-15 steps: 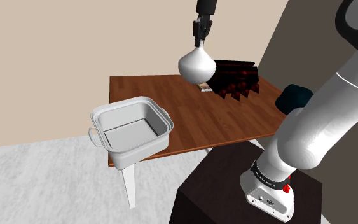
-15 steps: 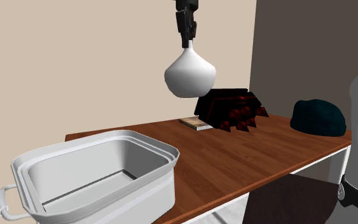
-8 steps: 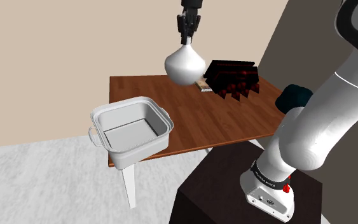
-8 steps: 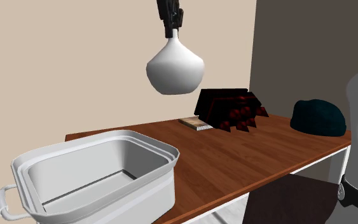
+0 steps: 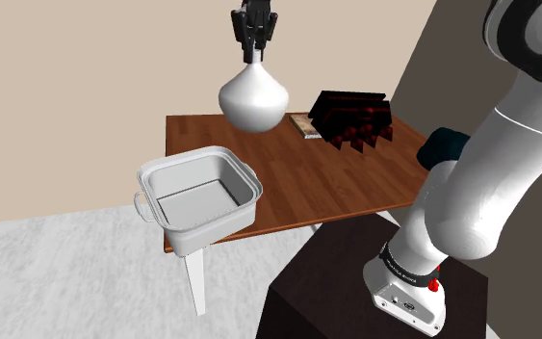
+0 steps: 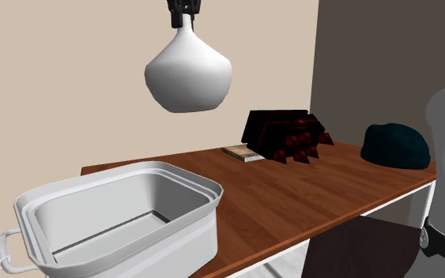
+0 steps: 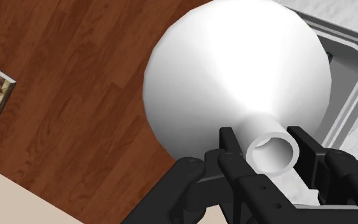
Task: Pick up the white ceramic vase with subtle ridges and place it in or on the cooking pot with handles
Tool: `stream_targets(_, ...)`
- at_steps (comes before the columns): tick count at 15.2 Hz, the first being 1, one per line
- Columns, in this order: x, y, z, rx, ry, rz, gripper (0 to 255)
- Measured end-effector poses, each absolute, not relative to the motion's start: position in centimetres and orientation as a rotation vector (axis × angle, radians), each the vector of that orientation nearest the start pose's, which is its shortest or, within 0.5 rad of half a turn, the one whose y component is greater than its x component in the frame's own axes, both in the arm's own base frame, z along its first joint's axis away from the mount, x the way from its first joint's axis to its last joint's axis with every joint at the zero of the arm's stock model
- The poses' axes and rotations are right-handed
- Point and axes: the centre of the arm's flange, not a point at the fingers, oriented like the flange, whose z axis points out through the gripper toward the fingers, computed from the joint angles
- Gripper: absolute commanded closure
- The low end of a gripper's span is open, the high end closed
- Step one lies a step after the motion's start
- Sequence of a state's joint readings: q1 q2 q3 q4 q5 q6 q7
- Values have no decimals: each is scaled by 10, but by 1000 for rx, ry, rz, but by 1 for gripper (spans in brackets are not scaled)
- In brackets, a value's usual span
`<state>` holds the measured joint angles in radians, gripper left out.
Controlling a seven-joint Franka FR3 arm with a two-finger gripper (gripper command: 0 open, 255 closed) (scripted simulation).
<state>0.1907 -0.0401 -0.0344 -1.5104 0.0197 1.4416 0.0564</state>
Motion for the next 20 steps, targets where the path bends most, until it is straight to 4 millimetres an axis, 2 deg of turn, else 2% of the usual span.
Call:
stream_targets(11,540,227,691,-3120,-160,48,255)
stream_targets(13,543,235,686,-3119,-159,49,255)
stream_targets(20,544,238,650,-3120,-158,49,255)
